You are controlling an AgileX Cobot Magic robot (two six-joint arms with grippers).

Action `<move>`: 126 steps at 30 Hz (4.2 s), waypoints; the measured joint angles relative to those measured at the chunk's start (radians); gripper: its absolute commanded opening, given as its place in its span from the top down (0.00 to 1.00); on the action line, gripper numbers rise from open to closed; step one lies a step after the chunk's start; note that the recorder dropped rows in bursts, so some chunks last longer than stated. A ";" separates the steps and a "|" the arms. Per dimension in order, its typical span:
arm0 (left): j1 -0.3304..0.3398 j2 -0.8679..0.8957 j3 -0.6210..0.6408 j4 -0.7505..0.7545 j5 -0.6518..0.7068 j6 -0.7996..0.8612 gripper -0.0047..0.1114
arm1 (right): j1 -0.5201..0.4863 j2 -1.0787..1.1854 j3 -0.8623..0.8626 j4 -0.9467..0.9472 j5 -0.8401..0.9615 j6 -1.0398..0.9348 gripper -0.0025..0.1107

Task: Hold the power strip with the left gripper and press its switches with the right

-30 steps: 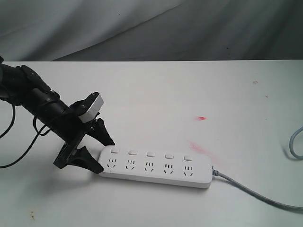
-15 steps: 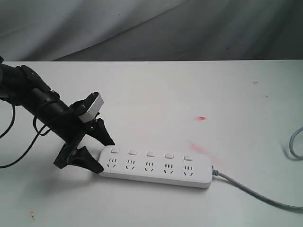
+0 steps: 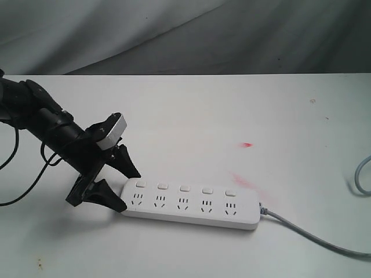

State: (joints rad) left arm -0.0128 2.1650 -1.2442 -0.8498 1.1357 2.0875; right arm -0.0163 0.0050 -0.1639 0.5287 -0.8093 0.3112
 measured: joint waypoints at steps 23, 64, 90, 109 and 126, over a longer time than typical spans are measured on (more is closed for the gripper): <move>0.000 0.000 -0.001 0.000 0.000 0.000 0.54 | 0.000 1.161 -1.187 -0.149 1.254 -0.648 0.97; 0.000 0.000 -0.001 0.000 0.000 0.000 0.54 | 0.408 2.155 -1.402 0.283 1.632 -1.613 0.42; 0.000 0.000 -0.001 0.000 0.000 0.000 0.54 | 0.539 2.274 -1.402 0.541 1.638 -1.924 0.42; 0.000 0.000 -0.001 0.000 0.000 0.000 0.54 | 0.543 2.274 -1.402 0.508 1.610 -1.926 0.42; 0.000 0.000 -0.001 0.000 0.000 0.000 0.54 | 0.551 2.300 -1.403 0.506 1.606 -1.908 0.42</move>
State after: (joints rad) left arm -0.0128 2.1650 -1.2449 -0.8498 1.1357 2.0875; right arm 0.5348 2.3053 -1.5668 1.0347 0.7968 -1.5971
